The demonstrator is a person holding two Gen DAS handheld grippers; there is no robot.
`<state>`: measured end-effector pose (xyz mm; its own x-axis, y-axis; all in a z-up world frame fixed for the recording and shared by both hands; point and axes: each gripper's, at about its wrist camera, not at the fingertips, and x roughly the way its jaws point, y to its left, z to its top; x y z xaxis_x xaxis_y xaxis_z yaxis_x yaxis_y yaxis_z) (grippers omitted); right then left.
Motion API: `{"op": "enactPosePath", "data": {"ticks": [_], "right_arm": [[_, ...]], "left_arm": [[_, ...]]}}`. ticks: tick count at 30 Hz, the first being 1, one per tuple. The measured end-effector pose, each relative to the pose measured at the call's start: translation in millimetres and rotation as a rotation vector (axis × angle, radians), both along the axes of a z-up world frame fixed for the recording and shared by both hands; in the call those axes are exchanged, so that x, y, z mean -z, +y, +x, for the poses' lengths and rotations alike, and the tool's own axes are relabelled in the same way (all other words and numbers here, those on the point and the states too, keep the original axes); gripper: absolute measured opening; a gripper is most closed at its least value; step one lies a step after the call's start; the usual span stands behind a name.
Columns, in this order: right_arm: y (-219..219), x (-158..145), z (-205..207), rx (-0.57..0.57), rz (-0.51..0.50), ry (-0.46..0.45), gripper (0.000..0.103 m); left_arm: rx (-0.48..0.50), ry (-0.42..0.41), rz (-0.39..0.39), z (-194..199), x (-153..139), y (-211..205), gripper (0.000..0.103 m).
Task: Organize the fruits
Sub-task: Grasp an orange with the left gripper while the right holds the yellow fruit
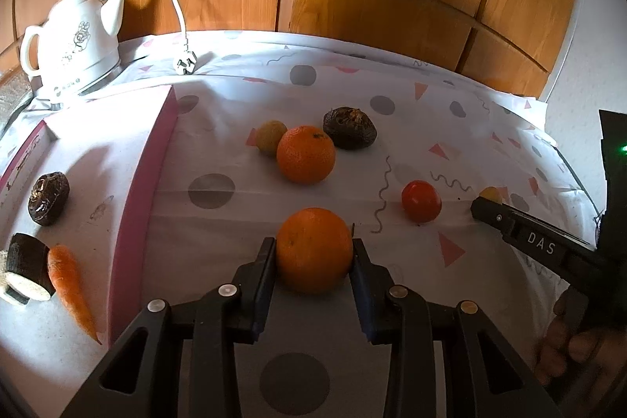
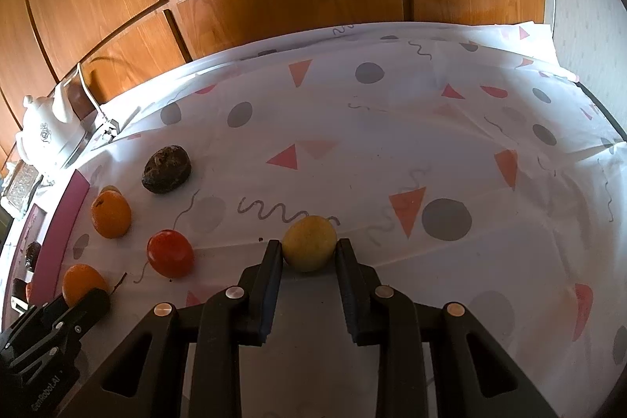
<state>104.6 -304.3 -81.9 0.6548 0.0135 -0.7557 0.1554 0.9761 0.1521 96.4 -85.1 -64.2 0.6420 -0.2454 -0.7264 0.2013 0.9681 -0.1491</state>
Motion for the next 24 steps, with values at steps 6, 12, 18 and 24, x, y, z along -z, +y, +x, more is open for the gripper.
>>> {"op": "enactPosePath", "data": {"ticks": [6, 12, 18, 24], "right_arm": [[0, 0, 0, 0.0, 0.001, -0.001, 0.028], [1, 0, 0, -0.002, -0.011, 0.002, 0.028], [5, -1, 1, -0.006, -0.042, 0.01, 0.028], [7, -1, 2, -0.011, -0.063, 0.017, 0.028]], "left_arm": [[0.003, -0.004, -0.008, -1, 1, 2, 0.037], [0.006, -0.007, -0.002, -4, -1, 1, 0.036], [0.001, -0.001, 0.006, -11, -3, 4, 0.036], [-0.01, 0.034, -0.015, -24, -8, 11, 0.036]]}}
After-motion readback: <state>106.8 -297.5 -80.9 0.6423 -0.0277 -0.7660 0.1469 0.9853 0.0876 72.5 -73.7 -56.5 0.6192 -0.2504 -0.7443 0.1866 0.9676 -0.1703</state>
